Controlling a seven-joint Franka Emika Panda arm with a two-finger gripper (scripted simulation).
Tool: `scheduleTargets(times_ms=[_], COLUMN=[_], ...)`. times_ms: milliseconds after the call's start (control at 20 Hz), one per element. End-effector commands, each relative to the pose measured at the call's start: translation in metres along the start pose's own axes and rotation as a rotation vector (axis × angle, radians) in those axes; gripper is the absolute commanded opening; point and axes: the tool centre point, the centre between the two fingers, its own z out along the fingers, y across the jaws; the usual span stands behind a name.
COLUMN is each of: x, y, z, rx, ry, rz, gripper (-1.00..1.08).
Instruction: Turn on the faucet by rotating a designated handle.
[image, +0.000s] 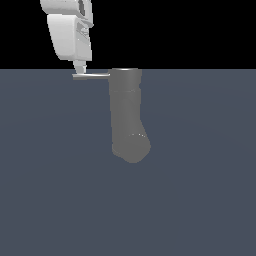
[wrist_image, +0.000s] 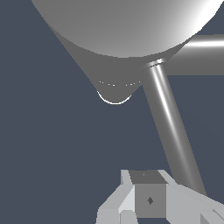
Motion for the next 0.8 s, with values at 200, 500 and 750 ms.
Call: scheduleTargets(times_ms=[200,500,750], x=[0.001,0.002,0.004], y=[0.022,0.039,0.043], z=[0.0,0.0,0.0], rx=[-0.008,-0.008,-0.002], ry=[0.002,0.002,0.004], rz=[-0.001,-0.001,-0.006], gripper=[-1.0,-1.0,-1.0])
